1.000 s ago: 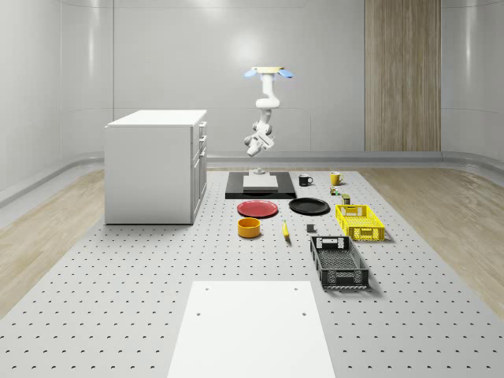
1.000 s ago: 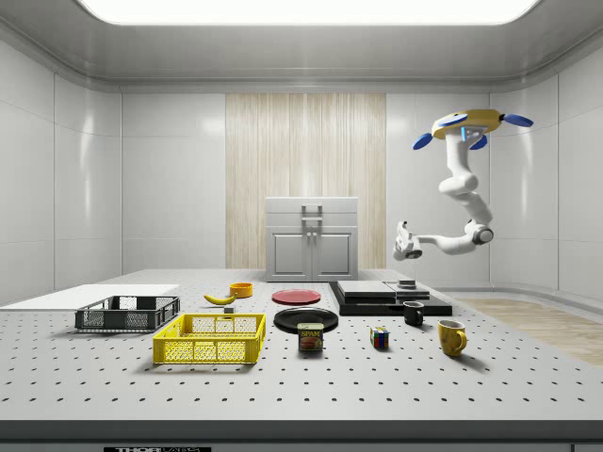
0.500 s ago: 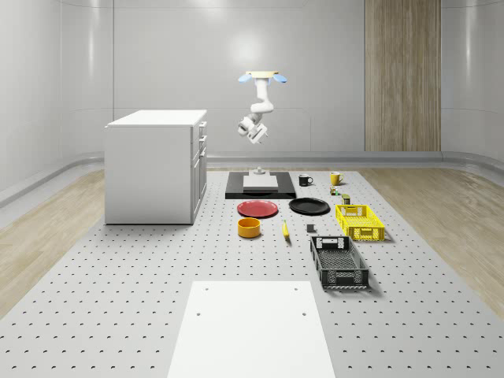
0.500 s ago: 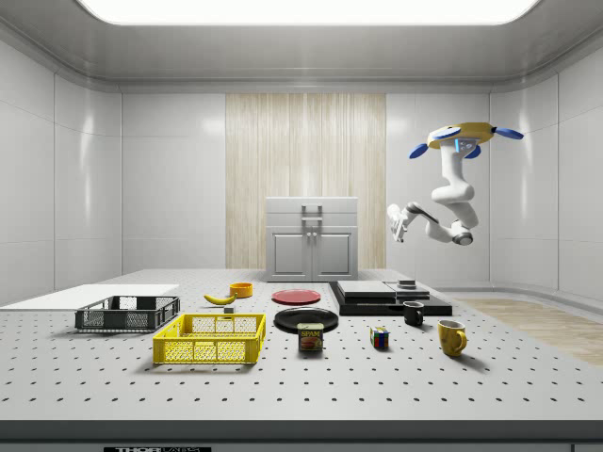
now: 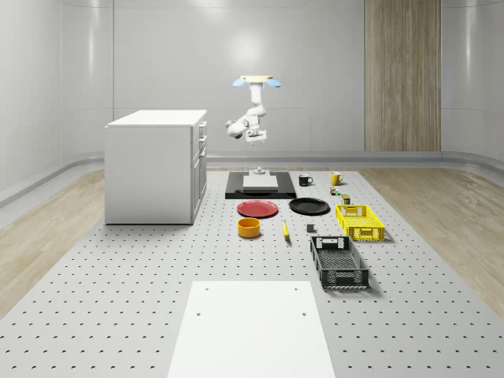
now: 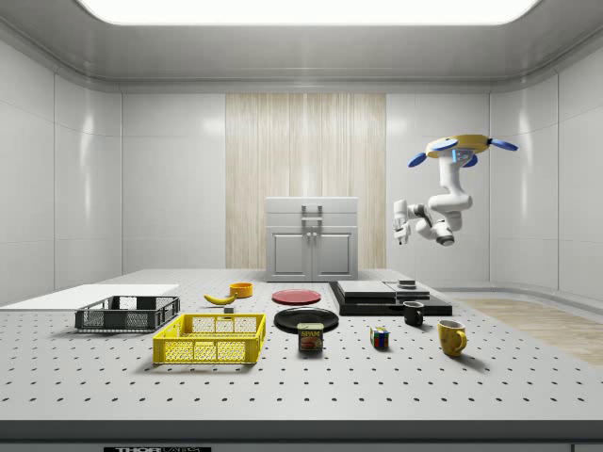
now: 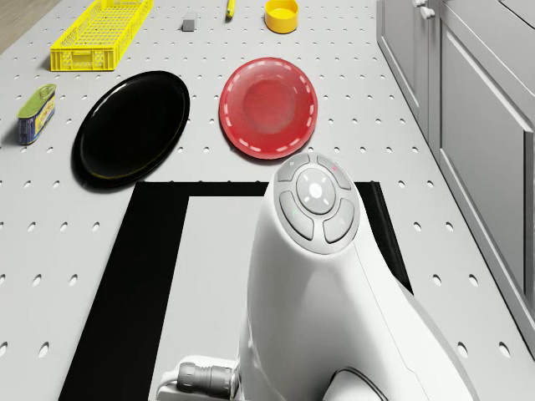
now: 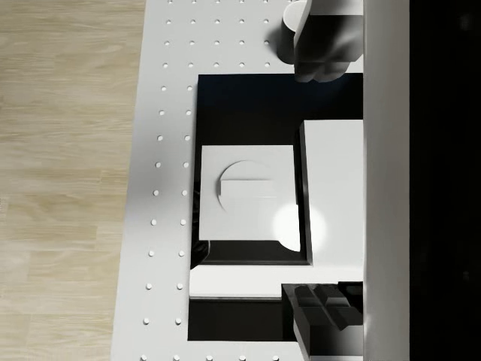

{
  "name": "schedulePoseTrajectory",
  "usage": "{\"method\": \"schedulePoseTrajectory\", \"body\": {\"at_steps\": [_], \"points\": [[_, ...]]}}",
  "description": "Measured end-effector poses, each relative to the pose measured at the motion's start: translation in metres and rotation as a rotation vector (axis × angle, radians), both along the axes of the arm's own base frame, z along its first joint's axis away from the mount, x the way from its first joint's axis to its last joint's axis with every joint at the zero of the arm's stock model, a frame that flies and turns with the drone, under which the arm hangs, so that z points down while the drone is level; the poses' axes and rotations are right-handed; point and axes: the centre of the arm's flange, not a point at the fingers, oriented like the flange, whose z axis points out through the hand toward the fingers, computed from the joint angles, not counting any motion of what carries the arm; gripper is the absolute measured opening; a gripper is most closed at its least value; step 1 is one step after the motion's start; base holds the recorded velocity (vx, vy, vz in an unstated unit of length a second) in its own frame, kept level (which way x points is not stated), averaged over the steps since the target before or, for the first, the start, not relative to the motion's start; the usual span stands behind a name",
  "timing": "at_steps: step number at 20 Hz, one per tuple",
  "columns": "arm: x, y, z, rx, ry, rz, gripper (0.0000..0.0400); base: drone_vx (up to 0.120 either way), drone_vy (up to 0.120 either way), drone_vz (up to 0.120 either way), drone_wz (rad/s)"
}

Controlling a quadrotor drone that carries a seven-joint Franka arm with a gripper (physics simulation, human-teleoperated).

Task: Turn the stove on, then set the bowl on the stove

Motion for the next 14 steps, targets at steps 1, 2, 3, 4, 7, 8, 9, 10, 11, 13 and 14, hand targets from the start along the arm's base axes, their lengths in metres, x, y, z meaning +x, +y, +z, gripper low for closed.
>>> {"method": "schedulePoseTrajectory", "body": {"at_steps": [1,2,3,4,7,8,9,10,11,13,14], "points": [[0.0,-0.0018,-0.0003,-0.019,0.001,0.0,0.04,0.0,0.0,-0.12,0.0],[0.0,-0.0034,-0.0005,-0.034,0.001,-0.001,0.04,0.0,0.0,-0.12,0.0],[0.0,-0.0047,-0.0006,-0.047,0.002,-0.001,0.04,0.0,0.0,-0.12,0.0],[0.0,-0.0057,-0.0007,-0.058,0.002,-0.001,0.04,0.0,0.0,-0.12,0.0],[-0.0001,-0.008,-0.0009,-0.081,0.003,-0.002,0.04,0.0,0.0,-0.12,0.0],[-0.0001,-0.0085,-0.001,-0.087,0.003,-0.002,0.04,0.0,0.12,-0.12,0.0],[-0.0001,-0.009,-0.001,-0.091,0.003,-0.002,0.04,0.0,0.12,-0.12,0.0],[-0.0001,-0.0093,-0.001,-0.095,0.003,-0.002,0.04,0.0,0.12,-0.12,0.0],[-0.0001,-0.0096,-0.001,-0.098,0.003,-0.002,0.04,0.0,0.12,-0.12,0.0],[-0.0001,-0.0101,-0.0011,-0.103,0.004,-0.002,0.04,0.0,0.12,-0.12,0.0],[-0.0001,-0.0103,-0.0011,-0.104,0.004,-0.002,0.04,0.0,0.12,-0.12,0.0]]}}
